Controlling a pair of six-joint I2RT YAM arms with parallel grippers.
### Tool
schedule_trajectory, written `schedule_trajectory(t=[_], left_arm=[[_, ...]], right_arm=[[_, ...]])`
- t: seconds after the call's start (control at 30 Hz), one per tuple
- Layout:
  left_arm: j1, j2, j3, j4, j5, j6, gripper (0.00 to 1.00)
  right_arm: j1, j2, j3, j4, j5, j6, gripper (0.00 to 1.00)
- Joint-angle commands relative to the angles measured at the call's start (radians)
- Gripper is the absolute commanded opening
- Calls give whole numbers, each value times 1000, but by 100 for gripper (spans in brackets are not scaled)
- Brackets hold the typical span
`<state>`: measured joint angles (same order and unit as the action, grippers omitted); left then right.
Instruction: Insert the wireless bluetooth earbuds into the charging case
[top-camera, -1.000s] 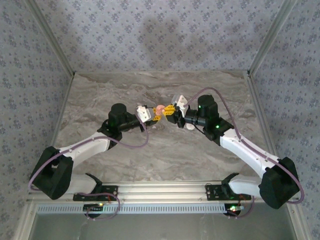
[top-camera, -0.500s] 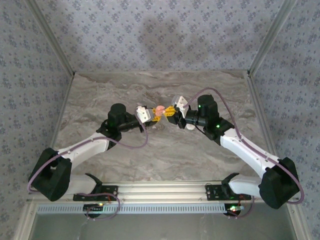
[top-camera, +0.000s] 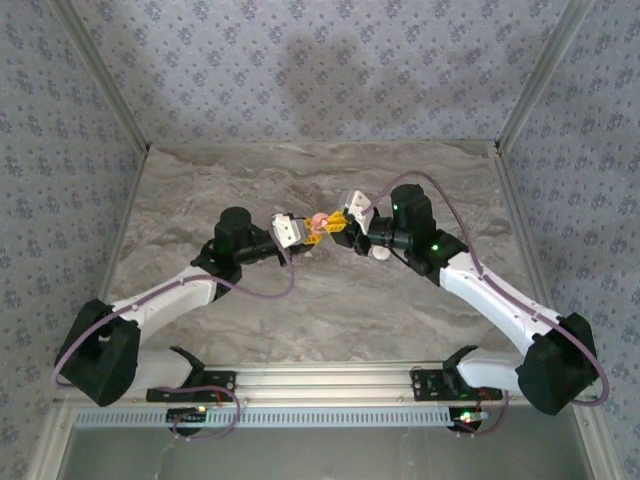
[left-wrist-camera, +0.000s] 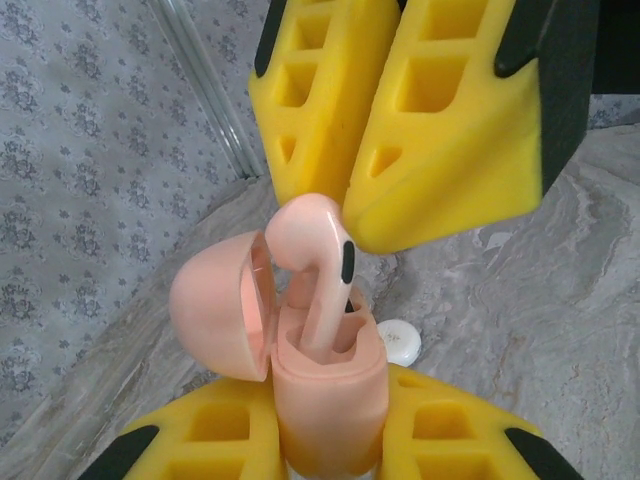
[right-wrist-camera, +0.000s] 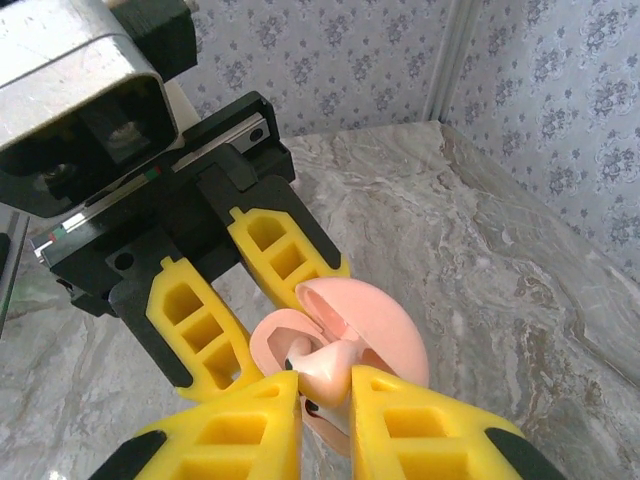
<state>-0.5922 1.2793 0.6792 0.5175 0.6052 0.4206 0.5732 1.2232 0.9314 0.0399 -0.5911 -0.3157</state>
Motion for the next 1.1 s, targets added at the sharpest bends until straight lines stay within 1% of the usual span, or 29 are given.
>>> schedule_trajectory(t=[0.0, 0.23, 0.57, 0.67, 0.7, 0.77, 0.83, 0.93, 1.0, 1.07], left_arm=[[-9, -25, 40, -16, -7, 26, 10], [-9, -9, 46, -72, -58, 57, 10], [-9, -8, 55, -138, -26, 104, 10], [-9, -8, 57, -133, -18, 100, 10], [-9, -5, 57, -126, -26, 86, 10], [-9, 12, 64, -120, -76, 33, 10], [-8, 25, 58, -118, -89, 16, 10], [9, 46, 43, -84, -105, -54, 10], [19, 50, 36, -73, -116, -80, 10], [30, 51, 33, -78, -132, -100, 9]], right_arm=[[6, -13, 45, -71, -1, -47, 18], [12, -42, 90, -194, 21, -118, 18], [25, -29, 149, -328, 70, -220, 18], [29, -18, 153, -331, 80, -227, 18], [30, -15, 151, -324, 85, -222, 18], [24, -6, 144, -321, 100, -195, 17], [19, 1, 143, -344, 105, -174, 18], [18, 6, 137, -386, 131, -133, 19], [13, 7, 124, -406, 167, -92, 20], [2, 13, 132, -434, 208, -10, 20]])
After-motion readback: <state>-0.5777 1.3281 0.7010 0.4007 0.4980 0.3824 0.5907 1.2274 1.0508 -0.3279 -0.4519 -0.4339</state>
